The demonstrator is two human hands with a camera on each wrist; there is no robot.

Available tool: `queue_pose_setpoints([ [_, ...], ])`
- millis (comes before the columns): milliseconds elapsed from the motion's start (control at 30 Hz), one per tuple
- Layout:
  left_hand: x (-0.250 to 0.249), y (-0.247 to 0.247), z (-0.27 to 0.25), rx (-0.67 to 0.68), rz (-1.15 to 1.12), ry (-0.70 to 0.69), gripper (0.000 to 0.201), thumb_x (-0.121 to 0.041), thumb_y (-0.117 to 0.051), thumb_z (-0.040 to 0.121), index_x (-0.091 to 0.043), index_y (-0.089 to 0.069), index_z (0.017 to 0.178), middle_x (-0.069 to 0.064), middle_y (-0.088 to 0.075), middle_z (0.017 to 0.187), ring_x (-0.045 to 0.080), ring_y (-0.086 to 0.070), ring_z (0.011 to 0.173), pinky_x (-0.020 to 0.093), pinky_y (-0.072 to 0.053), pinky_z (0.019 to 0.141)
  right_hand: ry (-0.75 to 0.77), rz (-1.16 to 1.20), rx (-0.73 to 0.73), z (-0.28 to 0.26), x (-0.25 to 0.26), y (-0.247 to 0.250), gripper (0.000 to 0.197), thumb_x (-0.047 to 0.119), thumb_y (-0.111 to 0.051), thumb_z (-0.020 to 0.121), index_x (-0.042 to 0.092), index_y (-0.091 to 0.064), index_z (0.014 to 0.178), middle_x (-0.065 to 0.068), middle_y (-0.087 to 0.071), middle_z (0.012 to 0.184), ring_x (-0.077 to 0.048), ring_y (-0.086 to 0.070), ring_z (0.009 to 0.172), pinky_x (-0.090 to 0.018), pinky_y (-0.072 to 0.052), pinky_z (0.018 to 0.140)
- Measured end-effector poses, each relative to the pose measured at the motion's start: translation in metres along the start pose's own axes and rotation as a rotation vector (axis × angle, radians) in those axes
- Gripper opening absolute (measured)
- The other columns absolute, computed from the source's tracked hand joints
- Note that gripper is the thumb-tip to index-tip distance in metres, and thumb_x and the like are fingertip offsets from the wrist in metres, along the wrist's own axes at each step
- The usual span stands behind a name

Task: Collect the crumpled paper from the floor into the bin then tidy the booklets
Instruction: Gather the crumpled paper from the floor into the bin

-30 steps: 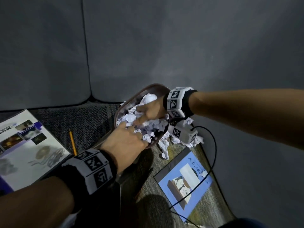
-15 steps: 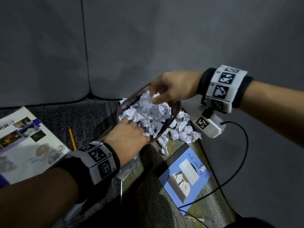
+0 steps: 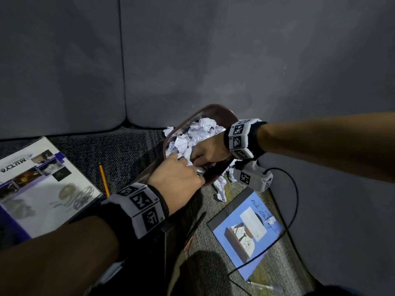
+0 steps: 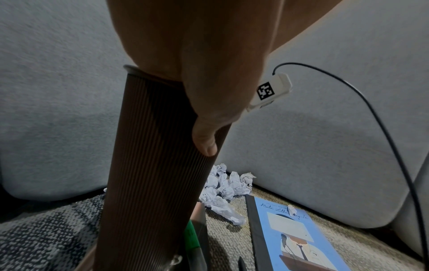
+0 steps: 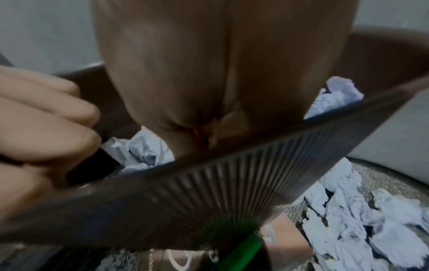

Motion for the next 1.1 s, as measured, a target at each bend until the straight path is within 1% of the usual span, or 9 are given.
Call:
queue_pose_setpoints([
  [267, 0.005, 0.003, -0.002, -0.019, -0.015, 0.005, 0.030, -0.017, -0.039, 0.094, -0.024, -0.052, 0.120, 0.003, -0.057, 0.121, 0.026, -0.049, 0.113, 0.040, -0.031, 0.093, 0.059, 0.223, -0.062, -0.041, -0.003, 0.018, 0.021, -0.003, -0.046, 0.093, 0.000, -0.065, 0.102, 0.007, -0.064, 0.074, -0.001, -0.052, 0.063, -0.016, -0.042, 0.062],
  [367, 0.004, 0.003, -0.001, -0.028, -0.020, -0.007, 0.030, -0.016, -0.040, 0.093, -0.024, -0.053, 0.119, 0.002, -0.057, 0.121, 0.026, -0.052, 0.110, 0.040, -0.031, 0.091, 0.027, 0.545, -0.144, -0.066, -0.005, 0.028, 0.022, -0.011, -0.050, 0.090, 0.002, -0.064, 0.103, -0.018, -0.069, 0.104, -0.022, -0.063, 0.080, -0.040, -0.054, 0.075],
  [433, 0.003, 0.005, -0.001, -0.027, -0.024, -0.014, 0.030, -0.016, -0.042, 0.092, -0.024, -0.053, 0.119, 0.002, -0.057, 0.121, 0.024, -0.052, 0.111, 0.039, -0.032, 0.091, -0.032, 0.359, -0.261, -0.075, -0.007, 0.040, 0.008, 0.010, -0.061, 0.092, 0.010, -0.068, 0.096, -0.007, -0.073, 0.094, -0.015, -0.066, 0.074, -0.040, -0.057, 0.075],
  [500, 0.001, 0.006, -0.001, -0.016, -0.017, -0.018, 0.030, -0.015, -0.043, 0.091, -0.024, -0.052, 0.118, 0.002, -0.056, 0.122, 0.023, -0.051, 0.111, 0.039, -0.031, 0.091, -0.069, 0.129, -0.339, -0.076, -0.008, 0.048, 0.017, 0.032, -0.067, 0.087, 0.017, -0.069, 0.080, 0.004, -0.070, 0.074, -0.009, -0.058, 0.062, -0.032, -0.053, 0.068],
  [567, 0.002, 0.006, -0.001, -0.007, -0.008, -0.014, 0.030, -0.015, -0.042, 0.091, -0.024, -0.052, 0.118, 0.002, -0.056, 0.122, 0.023, -0.051, 0.112, 0.038, -0.031, 0.091, -0.040, 0.177, -0.224, -0.072, -0.008, 0.046, 0.021, 0.035, -0.066, 0.087, 0.018, -0.069, 0.075, 0.006, -0.065, 0.065, -0.008, -0.056, 0.058, -0.030, -0.049, 0.066],
  [667, 0.004, 0.005, -0.001, -0.011, -0.006, 0.001, 0.032, -0.015, -0.039, 0.094, -0.024, -0.048, 0.123, 0.002, -0.056, 0.122, 0.024, -0.051, 0.112, 0.038, -0.031, 0.092, 0.072, 0.293, 0.034, -0.053, 0.001, 0.020, 0.016, 0.016, -0.057, 0.095, 0.013, -0.072, 0.097, 0.007, -0.070, 0.079, -0.005, -0.062, 0.071, -0.020, -0.048, 0.071],
  [867, 0.005, 0.003, 0.001, 0.004, 0.003, 0.014, 0.027, -0.018, -0.039, 0.094, -0.025, -0.052, 0.117, 0.002, -0.058, 0.120, 0.026, -0.049, 0.113, 0.039, -0.032, 0.091, 0.069, 0.169, 0.032, -0.030, 0.005, -0.005, 0.023, 0.005, -0.049, 0.093, 0.003, -0.065, 0.109, -0.006, -0.063, 0.089, -0.012, -0.051, 0.079, -0.026, -0.043, 0.075],
  [967, 0.010, 0.002, 0.000, -0.026, -0.028, 0.029, 0.025, -0.024, -0.046, 0.092, -0.027, -0.053, 0.115, 0.001, -0.058, 0.119, 0.023, -0.050, 0.112, 0.038, -0.032, 0.090, 0.029, 0.200, -0.078, -0.051, 0.005, 0.022, 0.016, 0.018, -0.058, 0.092, 0.011, -0.071, 0.098, -0.003, -0.073, 0.089, -0.007, -0.060, 0.074, -0.026, -0.050, 0.074],
  [1100, 0.009, 0.002, 0.002, -0.021, -0.027, 0.021, 0.023, -0.022, -0.046, 0.091, -0.027, -0.053, 0.113, 0.000, -0.059, 0.116, 0.023, -0.051, 0.109, 0.038, -0.033, 0.088, -0.134, -0.078, -0.531, -0.074, 0.002, 0.069, 0.017, 0.034, -0.059, 0.089, 0.022, -0.068, 0.098, 0.002, -0.070, 0.093, -0.018, -0.064, 0.084, -0.028, -0.048, 0.077],
])
Point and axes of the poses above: each hand's wrist, its own z-axis towards the middle knuckle, its own y-axis out of the back of the hand, x = y × z, the point moved 3 cm from there along z, towards the middle knuckle
